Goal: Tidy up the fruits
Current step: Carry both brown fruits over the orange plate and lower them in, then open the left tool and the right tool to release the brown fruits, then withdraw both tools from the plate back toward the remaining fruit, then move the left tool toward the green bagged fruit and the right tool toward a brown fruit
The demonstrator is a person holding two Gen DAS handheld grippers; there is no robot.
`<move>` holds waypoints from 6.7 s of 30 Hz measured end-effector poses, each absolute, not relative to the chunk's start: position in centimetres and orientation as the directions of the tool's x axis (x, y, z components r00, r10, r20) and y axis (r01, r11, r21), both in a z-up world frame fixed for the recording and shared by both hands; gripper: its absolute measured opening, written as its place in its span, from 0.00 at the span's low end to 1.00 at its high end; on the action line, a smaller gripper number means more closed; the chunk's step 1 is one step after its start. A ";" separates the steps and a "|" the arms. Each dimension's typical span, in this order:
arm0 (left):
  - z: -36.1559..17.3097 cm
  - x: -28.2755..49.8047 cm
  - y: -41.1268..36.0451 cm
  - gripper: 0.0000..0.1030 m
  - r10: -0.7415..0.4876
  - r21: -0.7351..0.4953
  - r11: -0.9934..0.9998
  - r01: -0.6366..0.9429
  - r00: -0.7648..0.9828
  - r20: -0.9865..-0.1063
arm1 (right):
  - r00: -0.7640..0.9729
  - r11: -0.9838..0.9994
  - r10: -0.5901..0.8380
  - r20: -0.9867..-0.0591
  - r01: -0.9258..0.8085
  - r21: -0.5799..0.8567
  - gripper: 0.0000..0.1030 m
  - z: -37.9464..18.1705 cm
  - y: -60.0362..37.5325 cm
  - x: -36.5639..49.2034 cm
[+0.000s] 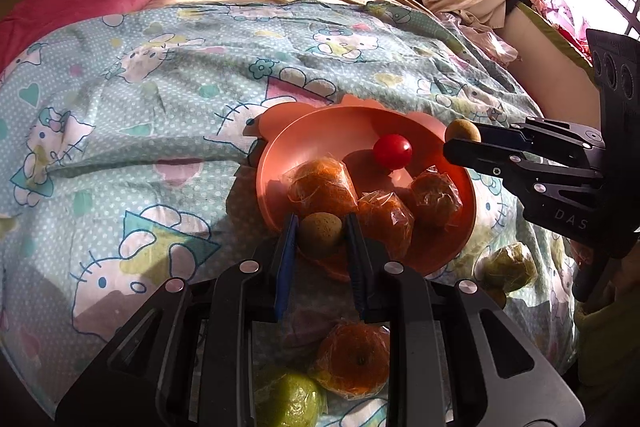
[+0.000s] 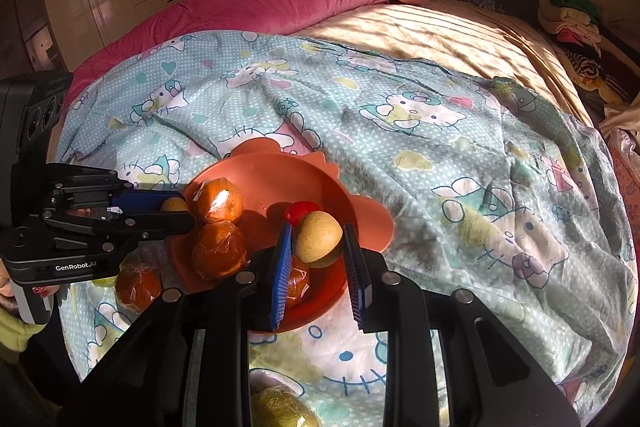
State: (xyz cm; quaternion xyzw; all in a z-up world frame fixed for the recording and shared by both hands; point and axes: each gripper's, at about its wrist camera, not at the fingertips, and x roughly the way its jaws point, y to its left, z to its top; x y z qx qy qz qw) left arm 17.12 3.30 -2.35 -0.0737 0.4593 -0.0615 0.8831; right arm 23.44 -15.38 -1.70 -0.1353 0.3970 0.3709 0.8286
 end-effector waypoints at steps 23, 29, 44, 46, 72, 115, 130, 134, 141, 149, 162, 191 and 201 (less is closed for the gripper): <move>-3.5 18.6 3.3 0.16 -0.199 -0.204 0.977 0.054 0.561 -0.804 | 0.405 0.700 0.442 -0.800 -0.713 0.025 0.24 -3.4 -13.7 24.5; -3.5 18.6 3.4 0.16 -0.200 -0.206 0.977 0.054 0.560 -0.804 | 0.402 0.701 0.442 -0.802 -0.713 0.028 0.24 -3.5 -13.3 24.5; -3.5 18.6 3.3 0.16 -0.204 -0.209 0.976 0.055 0.560 -0.803 | 0.425 0.712 0.461 -0.779 -0.702 0.039 0.34 -2.6 -14.2 23.8; -3.6 18.6 3.2 0.16 -0.202 -0.207 0.977 0.056 0.561 -0.803 | 0.430 0.714 0.465 -0.774 -0.699 0.041 0.36 -2.4 -14.5 23.6; -2.1 17.6 3.5 0.32 -0.213 -0.220 0.974 0.059 0.583 -0.784 | 0.479 0.736 0.482 -0.734 -0.675 0.043 0.52 -0.7 -17.6 21.5; 2.4 14.6 5.9 0.90 -0.137 -0.197 0.980 -0.007 0.696 -0.705 | 0.577 0.773 0.506 -0.641 -0.633 0.039 0.89 2.4 -19.3 17.8; 3.5 12.8 6.0 0.90 -0.118 -0.180 0.984 -0.010 0.719 -0.685 | 0.596 0.774 0.514 -0.617 -0.632 0.034 0.91 3.5 -19.8 15.5; 3.6 12.3 6.1 0.90 -0.115 -0.177 0.984 -0.011 0.722 -0.683 | 0.603 0.776 0.510 -0.613 -0.630 0.026 0.91 3.6 -19.9 15.0; 4.1 11.2 6.5 0.90 -0.104 -0.175 0.984 -0.020 0.735 -0.670 | 0.607 0.774 0.513 -0.607 -0.633 0.021 0.92 3.7 -19.9 14.1; 4.1 10.1 6.8 0.90 -0.085 -0.158 0.987 -0.029 0.737 -0.670 | 0.598 0.769 0.515 -0.613 -0.639 0.022 0.92 3.4 -19.7 13.1; 3.5 8.6 7.1 0.90 -0.079 -0.154 0.987 -0.036 0.730 -0.678 | 0.584 0.758 0.523 -0.621 -0.652 0.025 0.93 2.9 -19.4 11.8; -0.4 6.6 6.6 0.90 -0.074 -0.123 0.992 -0.031 0.645 -0.761 | 0.518 0.747 0.478 -0.710 -0.664 0.018 0.93 -1.3 -19.1 9.1; -1.9 6.5 6.7 0.90 -0.086 -0.126 0.992 -0.025 0.605 -0.791 | 0.481 0.743 0.463 -0.744 -0.669 0.030 0.93 -3.0 -19.0 8.5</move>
